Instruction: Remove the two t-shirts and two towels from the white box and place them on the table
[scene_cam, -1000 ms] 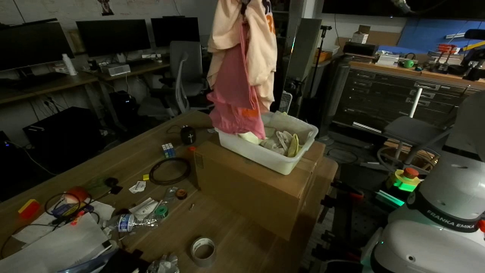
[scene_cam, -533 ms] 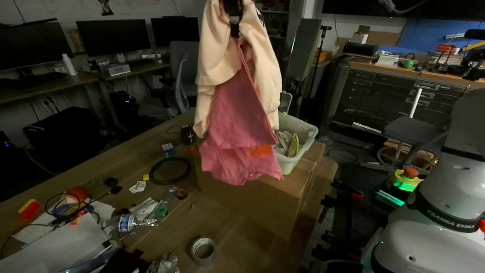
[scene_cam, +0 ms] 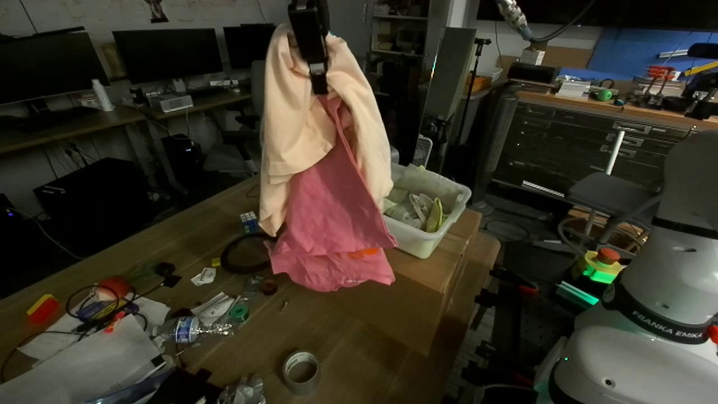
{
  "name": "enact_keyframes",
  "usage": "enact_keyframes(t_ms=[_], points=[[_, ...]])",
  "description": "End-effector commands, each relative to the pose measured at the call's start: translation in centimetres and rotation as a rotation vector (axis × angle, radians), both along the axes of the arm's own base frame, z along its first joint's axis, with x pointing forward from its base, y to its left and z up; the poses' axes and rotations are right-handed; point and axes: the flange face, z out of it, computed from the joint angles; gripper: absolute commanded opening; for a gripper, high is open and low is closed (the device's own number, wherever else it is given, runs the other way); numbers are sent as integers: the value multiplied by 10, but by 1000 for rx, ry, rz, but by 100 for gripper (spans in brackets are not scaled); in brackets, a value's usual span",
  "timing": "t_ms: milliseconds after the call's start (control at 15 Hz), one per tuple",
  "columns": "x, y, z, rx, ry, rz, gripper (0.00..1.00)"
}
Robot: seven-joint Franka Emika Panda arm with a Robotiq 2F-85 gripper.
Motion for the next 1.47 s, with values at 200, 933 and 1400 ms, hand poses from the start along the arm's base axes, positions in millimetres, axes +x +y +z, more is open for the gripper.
enact_keyframes(t_ms=[200,933,1400], points=[[-1,37,1,-61,-90,80,8],[13,-13,-46,-403,-70,73,99],[25,-180,-100,-288,114,-188,100]])
